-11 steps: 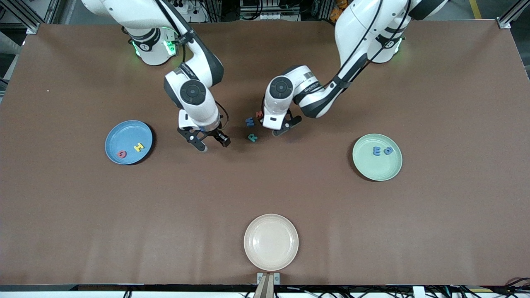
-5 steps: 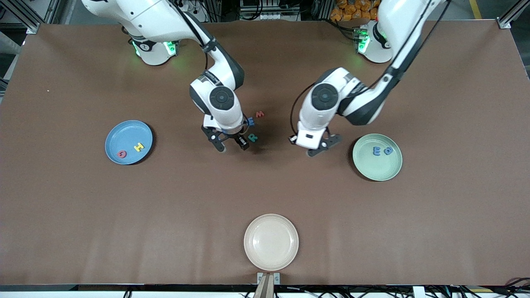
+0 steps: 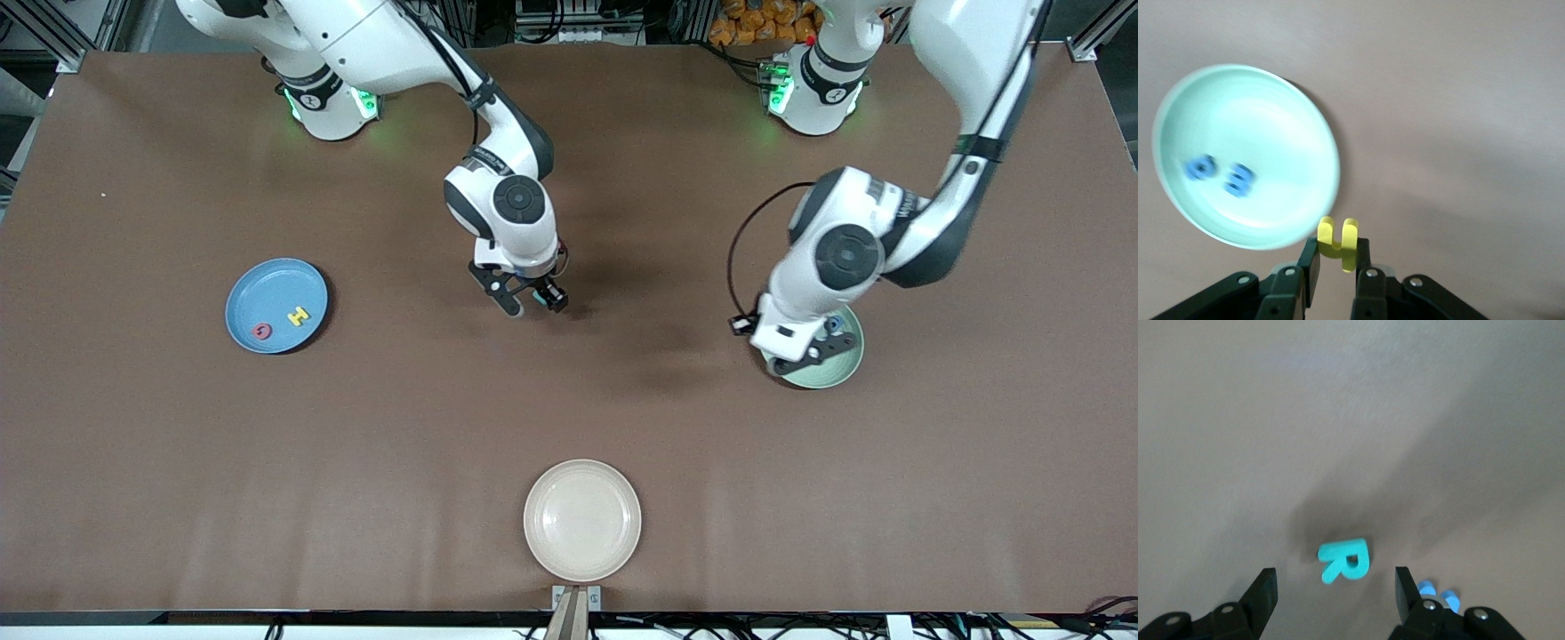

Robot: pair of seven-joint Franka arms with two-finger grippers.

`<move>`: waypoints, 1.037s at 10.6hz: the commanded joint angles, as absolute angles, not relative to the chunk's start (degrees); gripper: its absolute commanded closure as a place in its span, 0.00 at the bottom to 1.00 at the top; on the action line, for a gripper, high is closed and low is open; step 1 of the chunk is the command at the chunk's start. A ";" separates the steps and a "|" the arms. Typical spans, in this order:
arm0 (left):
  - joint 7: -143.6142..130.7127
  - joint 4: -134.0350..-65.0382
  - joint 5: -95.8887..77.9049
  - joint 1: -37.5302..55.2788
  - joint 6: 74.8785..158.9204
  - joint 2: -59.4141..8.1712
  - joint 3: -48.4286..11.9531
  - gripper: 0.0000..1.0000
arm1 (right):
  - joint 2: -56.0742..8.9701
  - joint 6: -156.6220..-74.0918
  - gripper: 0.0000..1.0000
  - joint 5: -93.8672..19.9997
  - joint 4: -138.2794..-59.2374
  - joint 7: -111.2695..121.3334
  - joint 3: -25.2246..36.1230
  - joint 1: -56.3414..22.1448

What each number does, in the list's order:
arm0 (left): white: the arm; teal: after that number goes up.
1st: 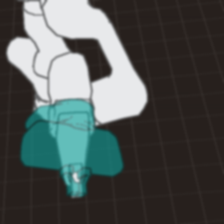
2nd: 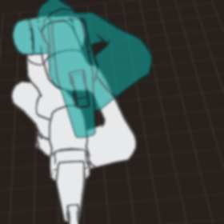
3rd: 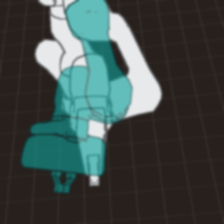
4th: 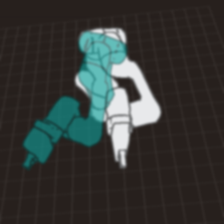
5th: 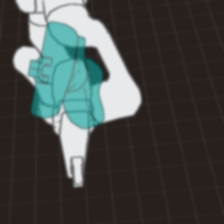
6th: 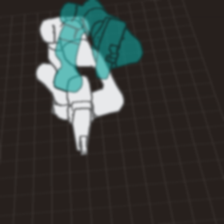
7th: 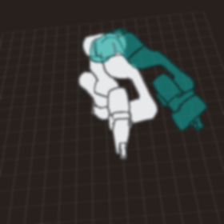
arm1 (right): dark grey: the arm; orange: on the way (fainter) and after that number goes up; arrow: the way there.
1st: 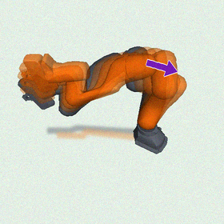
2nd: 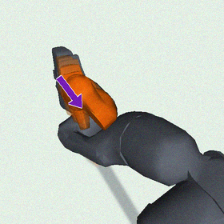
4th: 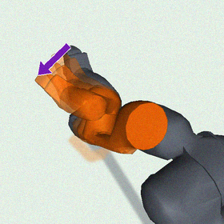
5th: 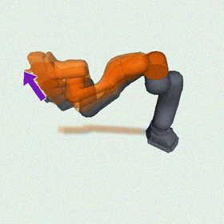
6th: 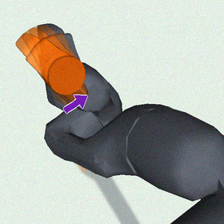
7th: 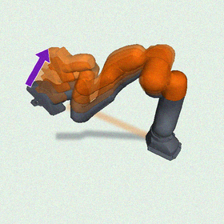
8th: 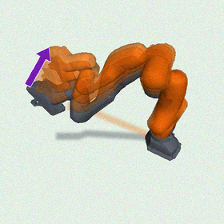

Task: Sort uppercase to blue plate, lowercase to green plate
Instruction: 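Drop the 'h' onto the green plate with the left gripper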

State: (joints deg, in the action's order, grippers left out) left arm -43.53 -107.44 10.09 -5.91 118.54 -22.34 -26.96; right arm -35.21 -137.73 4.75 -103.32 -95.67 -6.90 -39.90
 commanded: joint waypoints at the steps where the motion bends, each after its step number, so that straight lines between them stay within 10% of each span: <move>1: -34.58 -108.72 10.28 -9.74 116.98 -22.06 -25.24 1.00 | -36.21 -137.28 0.21 5.80 -102.47 -87.58 -6.77 -39.90; 4: -33.31 -108.72 10.55 -9.84 116.90 -23.82 -22.76 0.88 | -36.39 -137.29 0.21 5.98 -102.66 -85.52 -6.68 -39.90; 7: -33.14 -108.63 10.81 -9.84 116.28 -23.73 -22.85 0.00 | -37.26 -139.73 0.24 5.71 -102.74 -83.41 -6.68 -39.55; 11: -33.49 -105.23 10.90 -9.05 110.78 -22.24 -23.29 0.00 | -38.23 -142.72 0.32 5.62 -103.44 -83.32 -6.59 -39.64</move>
State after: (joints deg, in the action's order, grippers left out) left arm -33.63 -107.65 10.09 -9.24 115.42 -24.03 -23.03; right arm -37.35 -141.15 4.88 -103.33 -83.78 -6.39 -39.93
